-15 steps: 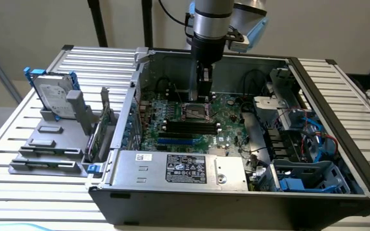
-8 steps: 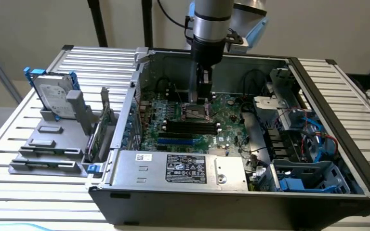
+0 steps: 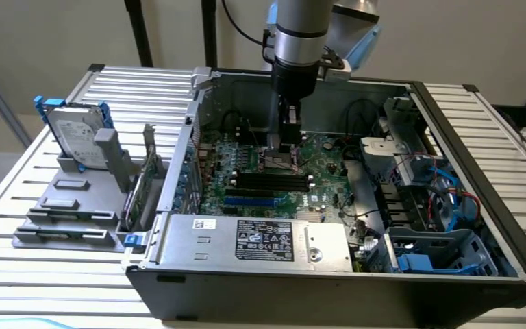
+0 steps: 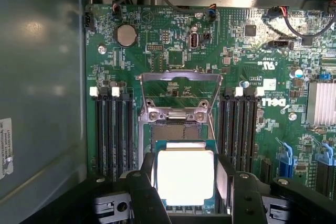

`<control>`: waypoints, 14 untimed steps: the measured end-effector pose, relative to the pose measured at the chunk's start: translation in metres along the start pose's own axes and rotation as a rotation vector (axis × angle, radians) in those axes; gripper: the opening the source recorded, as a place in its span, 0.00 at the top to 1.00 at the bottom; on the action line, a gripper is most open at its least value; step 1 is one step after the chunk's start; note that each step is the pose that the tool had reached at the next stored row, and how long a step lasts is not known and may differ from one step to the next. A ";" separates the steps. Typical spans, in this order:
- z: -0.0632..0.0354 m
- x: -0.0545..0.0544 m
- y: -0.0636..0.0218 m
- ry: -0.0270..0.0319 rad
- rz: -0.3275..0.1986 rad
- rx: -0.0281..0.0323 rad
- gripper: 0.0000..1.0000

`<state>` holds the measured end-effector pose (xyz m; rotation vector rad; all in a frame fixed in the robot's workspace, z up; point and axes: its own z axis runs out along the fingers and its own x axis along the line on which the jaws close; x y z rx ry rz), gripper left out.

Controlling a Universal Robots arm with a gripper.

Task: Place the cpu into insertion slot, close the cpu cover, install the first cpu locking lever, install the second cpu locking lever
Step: 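Place the cpu into insertion slot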

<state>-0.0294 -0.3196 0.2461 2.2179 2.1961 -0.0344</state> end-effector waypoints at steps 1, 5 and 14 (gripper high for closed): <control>0.0016 0.000 0.0001 -0.0001 -0.002 0.0006 0.45; 0.0079 0.000 0.0005 0.0000 -0.007 0.0025 0.45; 0.0202 0.002 0.0012 0.0000 -0.018 0.0086 0.45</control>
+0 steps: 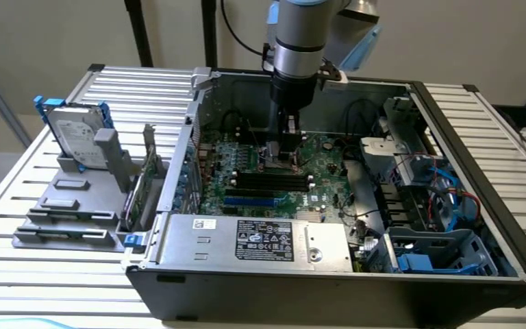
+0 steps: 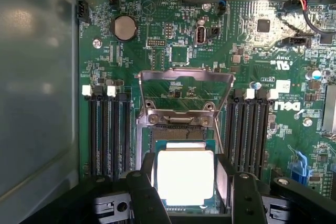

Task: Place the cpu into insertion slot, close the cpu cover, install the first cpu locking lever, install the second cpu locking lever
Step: 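Place the cpu into insertion slot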

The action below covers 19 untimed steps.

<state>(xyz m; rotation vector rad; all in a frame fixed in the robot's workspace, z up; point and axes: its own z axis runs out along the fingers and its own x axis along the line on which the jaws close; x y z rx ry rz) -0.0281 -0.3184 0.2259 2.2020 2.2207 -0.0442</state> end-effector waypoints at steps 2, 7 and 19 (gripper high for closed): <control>0.0022 0.001 0.0008 0.0000 -0.001 0.0031 0.45; 0.0079 0.001 0.0030 0.0001 -0.001 0.0142 0.45; 0.0125 0.002 0.0046 0.0003 0.004 0.0207 0.45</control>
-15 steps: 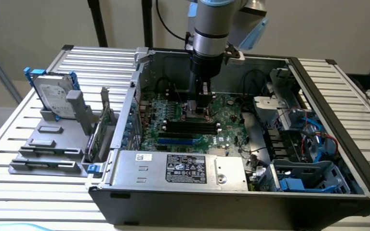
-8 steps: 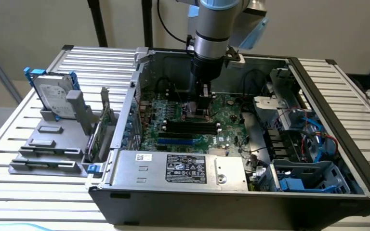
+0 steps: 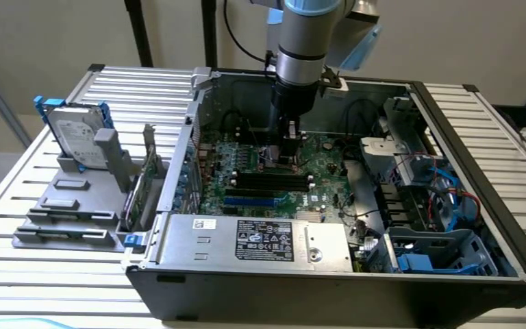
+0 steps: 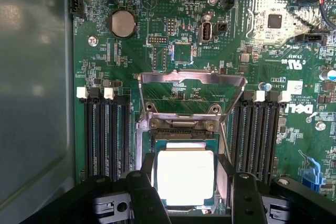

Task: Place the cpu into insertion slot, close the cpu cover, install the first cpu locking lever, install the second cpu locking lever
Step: 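Place the cpu into insertion slot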

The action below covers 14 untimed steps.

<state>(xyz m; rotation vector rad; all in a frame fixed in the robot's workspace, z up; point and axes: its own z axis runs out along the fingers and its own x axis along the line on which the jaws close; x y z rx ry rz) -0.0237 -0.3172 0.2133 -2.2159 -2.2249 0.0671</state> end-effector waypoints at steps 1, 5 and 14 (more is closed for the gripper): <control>0.0006 0.000 0.0000 0.0001 0.004 0.0002 0.45; 0.0031 0.000 0.0001 0.0009 0.030 0.0009 0.45; 0.0057 0.000 0.0003 0.0013 0.036 0.0009 0.45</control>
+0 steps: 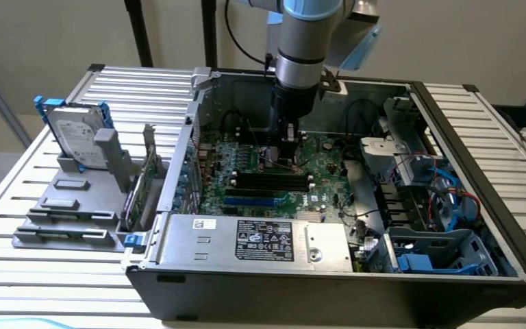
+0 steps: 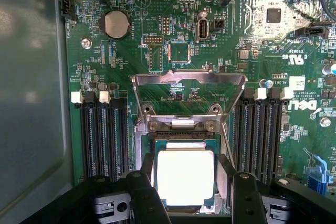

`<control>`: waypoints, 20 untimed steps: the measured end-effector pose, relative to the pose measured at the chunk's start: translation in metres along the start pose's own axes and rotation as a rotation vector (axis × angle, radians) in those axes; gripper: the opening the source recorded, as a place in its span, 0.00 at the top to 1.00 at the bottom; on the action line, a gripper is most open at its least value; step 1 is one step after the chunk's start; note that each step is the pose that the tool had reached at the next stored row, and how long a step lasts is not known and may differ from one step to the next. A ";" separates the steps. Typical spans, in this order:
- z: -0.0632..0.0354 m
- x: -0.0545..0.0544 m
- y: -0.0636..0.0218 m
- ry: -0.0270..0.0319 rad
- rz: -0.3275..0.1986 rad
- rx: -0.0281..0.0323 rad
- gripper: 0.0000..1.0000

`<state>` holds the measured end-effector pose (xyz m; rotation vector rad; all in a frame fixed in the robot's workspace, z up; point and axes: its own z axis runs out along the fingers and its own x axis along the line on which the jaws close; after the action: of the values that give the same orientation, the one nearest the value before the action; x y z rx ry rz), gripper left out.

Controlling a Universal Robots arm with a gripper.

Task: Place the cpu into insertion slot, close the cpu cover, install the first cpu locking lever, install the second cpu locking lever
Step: 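Place the cpu into insertion slot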

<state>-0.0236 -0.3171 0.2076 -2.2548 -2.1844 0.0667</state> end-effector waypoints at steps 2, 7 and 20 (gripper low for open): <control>0.0010 0.000 0.0000 -0.0002 0.000 0.0000 0.45; 0.0036 0.000 0.0001 -0.0002 0.000 0.0000 0.45; 0.0074 0.000 -0.0001 -0.0002 0.000 0.0000 0.45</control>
<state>-0.0239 -0.3172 0.2002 -2.2550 -2.1844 0.0669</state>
